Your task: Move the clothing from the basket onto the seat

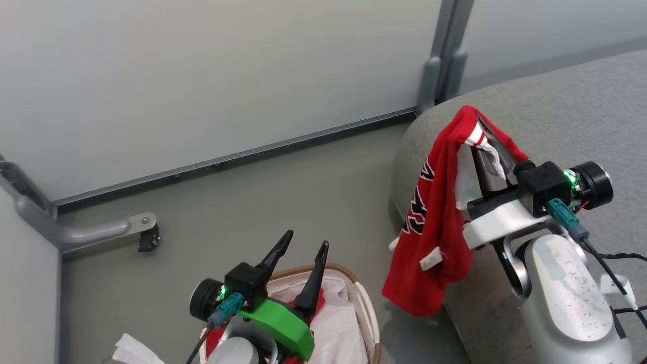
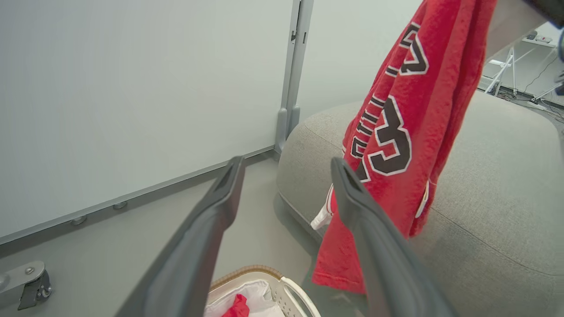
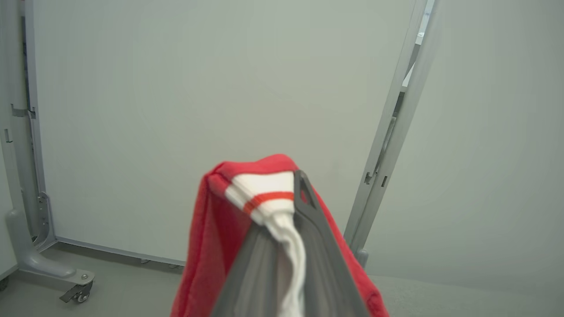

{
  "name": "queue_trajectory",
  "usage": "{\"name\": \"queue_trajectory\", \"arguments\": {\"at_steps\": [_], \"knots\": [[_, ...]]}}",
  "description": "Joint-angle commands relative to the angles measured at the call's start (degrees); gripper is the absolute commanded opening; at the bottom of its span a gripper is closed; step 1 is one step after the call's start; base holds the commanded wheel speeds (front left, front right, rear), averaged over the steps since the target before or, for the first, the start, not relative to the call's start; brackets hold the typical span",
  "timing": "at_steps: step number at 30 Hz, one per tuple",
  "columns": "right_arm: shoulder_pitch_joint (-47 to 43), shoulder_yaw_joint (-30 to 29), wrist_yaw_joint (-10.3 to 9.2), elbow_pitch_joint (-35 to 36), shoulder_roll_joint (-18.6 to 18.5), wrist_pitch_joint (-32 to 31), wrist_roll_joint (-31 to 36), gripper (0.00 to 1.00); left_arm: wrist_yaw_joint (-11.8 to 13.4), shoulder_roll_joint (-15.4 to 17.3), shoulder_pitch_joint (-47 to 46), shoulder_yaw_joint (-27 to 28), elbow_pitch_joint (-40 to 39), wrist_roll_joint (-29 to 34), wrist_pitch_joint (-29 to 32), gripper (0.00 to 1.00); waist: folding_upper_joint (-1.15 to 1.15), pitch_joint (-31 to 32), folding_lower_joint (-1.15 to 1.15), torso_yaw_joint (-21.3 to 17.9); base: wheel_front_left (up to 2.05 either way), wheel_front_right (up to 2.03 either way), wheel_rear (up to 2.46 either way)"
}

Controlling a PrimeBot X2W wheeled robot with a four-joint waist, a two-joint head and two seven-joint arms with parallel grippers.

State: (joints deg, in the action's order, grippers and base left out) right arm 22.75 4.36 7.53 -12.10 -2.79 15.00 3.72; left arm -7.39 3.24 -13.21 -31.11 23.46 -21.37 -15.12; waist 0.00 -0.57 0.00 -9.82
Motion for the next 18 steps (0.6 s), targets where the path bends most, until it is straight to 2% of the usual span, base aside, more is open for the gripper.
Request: {"name": "queue_trajectory", "arguments": {"at_steps": [1, 9, 18], "knots": [[0.7, -0.5, -0.08, 0.3, -0.2, 0.3, 0.8, 0.00, -0.2, 0.1, 0.2, 0.0, -0.3, 0.3, -0.1, 1.00, 0.00, -1.3, 0.00, -4.9, 0.00, 0.00, 0.00], [2.6, -3.1, -0.08, 0.6, -0.2, 0.3, 3.9, 0.00, -0.2, -0.1, -1.8, -1.6, -1.1, 0.7, -0.1, 1.00, 0.00, -4.2, 0.00, -11.6, 0.00, 0.00, 0.00], [5.9, -4.7, -0.08, -0.8, -0.9, 0.3, 6.2, 0.00, -0.2, -0.1, -4.0, -4.3, -0.6, 1.1, -0.1, 1.00, 0.00, -8.0, 0.00, -14.2, 0.00, 0.00, 0.00]]}}
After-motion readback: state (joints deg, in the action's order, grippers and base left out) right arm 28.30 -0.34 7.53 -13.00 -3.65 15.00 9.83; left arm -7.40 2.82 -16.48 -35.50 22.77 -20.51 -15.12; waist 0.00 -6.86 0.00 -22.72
